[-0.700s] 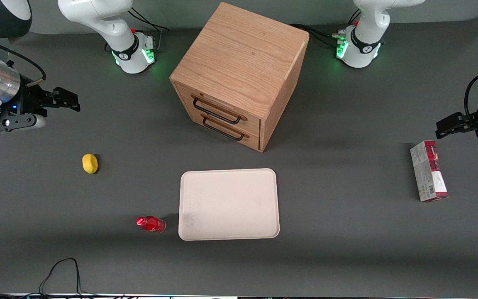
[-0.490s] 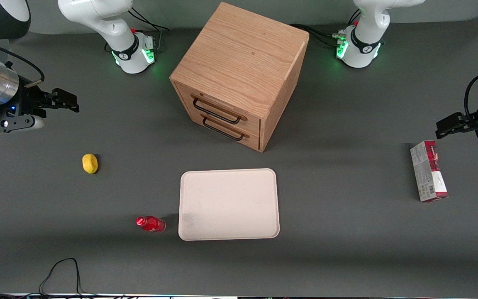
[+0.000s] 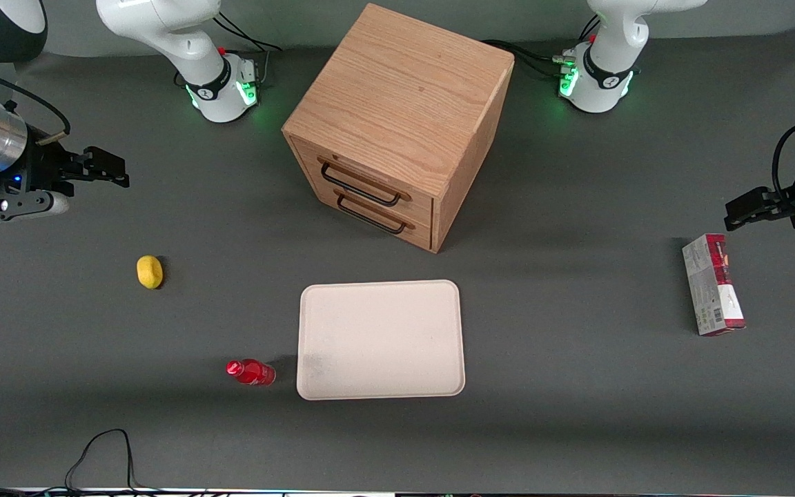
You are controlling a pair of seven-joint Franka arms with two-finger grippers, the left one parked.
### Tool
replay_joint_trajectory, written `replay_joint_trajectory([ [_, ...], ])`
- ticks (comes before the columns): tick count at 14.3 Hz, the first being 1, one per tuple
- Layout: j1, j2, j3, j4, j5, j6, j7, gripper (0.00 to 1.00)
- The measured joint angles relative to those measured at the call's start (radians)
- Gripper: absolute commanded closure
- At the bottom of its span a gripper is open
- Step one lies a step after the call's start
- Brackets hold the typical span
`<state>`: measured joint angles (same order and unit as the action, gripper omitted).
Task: Place coke bottle on tray
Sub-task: 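Move the open right gripper over the red Coca-Cola bottle beside the tray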
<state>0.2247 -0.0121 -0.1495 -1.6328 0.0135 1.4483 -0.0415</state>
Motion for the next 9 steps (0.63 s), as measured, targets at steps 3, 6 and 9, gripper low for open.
replay_joint_trajectory([
  [3,0.001,0.004,0.0,0.0,0.0,0.001,0.0,0.0],
  [6,0.005,0.006,0.002,0.001,0.0,0.004,0.0,0.0],
  [9,0.006,0.008,0.004,0.001,0.0,0.017,0.0,0.0],
])
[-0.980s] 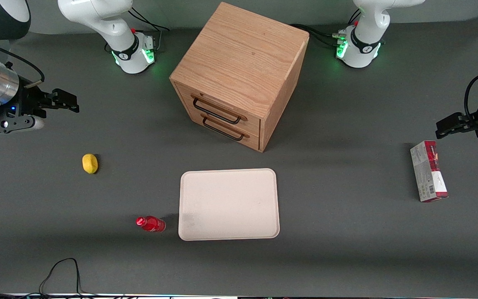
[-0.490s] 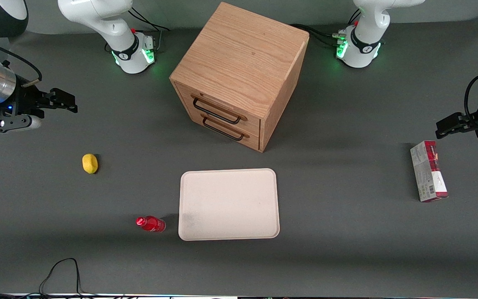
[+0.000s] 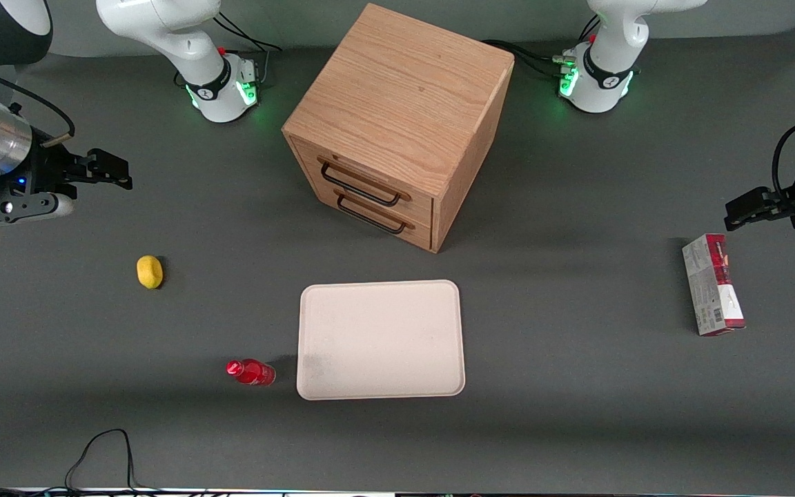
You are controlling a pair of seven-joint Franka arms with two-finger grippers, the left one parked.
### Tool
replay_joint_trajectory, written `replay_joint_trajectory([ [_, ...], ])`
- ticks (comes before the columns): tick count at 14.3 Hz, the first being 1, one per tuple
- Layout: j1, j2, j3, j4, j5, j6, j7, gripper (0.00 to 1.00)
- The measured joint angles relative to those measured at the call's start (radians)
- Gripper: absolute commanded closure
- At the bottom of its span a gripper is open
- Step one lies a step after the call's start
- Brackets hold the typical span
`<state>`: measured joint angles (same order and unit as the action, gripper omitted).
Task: Place coke bottle on tray
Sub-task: 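Move the open right gripper over the red Coca-Cola bottle beside the tray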
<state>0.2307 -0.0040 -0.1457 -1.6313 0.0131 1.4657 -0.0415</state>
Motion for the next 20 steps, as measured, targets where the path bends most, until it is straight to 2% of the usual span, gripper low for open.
replay_joint_trajectory([
  [6,0.006,0.025,0.007,0.006,0.0,0.052,0.0,0.0],
  [9,0.027,0.082,0.009,0.073,0.0,0.073,0.0,0.0],
  [11,0.04,0.198,0.011,0.209,0.0,0.082,0.001,0.0],
  [14,0.048,0.461,0.025,0.497,0.009,0.081,0.002,0.0],
  [16,0.049,0.596,0.045,0.62,0.022,0.082,0.02,0.0],
  [20,0.051,0.659,0.051,0.689,0.045,0.083,0.033,0.0],
])
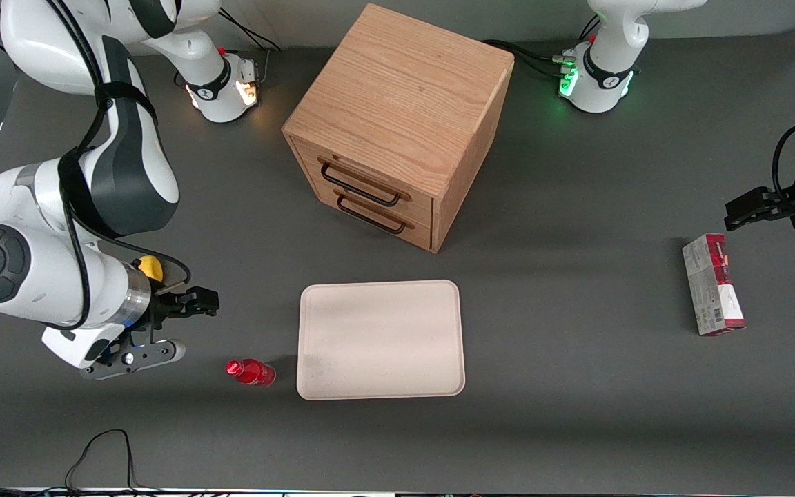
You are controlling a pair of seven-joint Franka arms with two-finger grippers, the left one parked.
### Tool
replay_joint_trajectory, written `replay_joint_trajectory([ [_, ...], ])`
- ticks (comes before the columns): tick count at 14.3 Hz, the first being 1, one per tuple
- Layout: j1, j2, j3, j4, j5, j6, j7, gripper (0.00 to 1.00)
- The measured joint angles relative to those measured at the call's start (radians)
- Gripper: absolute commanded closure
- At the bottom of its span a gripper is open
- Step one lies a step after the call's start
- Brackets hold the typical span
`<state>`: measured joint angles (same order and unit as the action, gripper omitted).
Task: Place coke bottle on tray
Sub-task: 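Move the open right gripper over the red Coca-Cola bottle beside the tray, then lower the right gripper around the bottle's cap end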
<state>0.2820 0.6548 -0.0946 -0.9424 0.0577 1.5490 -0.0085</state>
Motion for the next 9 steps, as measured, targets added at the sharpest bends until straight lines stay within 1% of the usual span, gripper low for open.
replay_joint_trajectory([
  [5,0.0,0.043,0.0,-0.001,0.006,0.037,0.002,0.0],
  [9,0.002,0.102,0.003,-0.042,0.015,0.15,0.004,0.0],
])
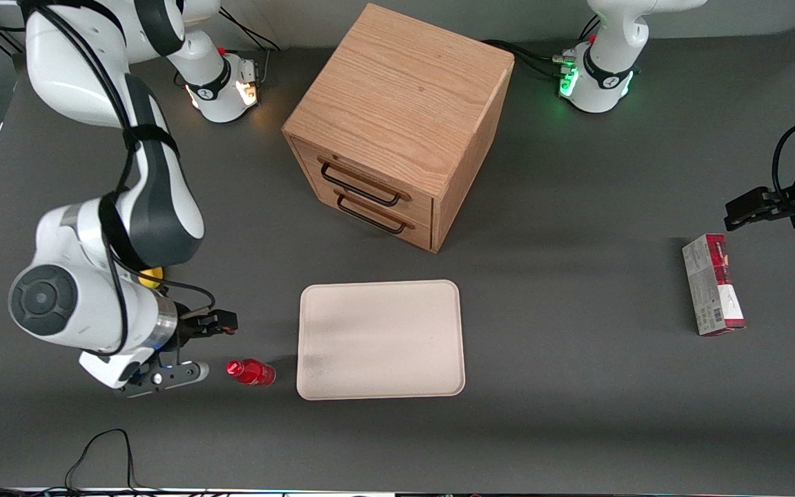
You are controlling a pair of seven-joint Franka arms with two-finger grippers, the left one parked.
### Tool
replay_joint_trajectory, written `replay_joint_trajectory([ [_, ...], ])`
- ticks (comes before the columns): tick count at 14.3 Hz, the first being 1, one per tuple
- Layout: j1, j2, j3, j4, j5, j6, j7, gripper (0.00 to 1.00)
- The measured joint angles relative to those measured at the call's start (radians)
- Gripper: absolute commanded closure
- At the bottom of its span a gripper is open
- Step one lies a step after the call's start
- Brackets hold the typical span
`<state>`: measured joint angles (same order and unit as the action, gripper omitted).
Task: Place coke bottle on tray
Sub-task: 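Lower the right gripper around the bottle's cap end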
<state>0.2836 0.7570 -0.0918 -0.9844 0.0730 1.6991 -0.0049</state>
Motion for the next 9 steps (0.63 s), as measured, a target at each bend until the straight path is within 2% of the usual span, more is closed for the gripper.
replay_joint_trajectory([
  [3,0.006,0.031,0.005,-0.049,0.0,0.091,0.002,0.0],
  [9,0.005,0.079,0.005,-0.065,0.0,0.177,0.002,0.0],
])
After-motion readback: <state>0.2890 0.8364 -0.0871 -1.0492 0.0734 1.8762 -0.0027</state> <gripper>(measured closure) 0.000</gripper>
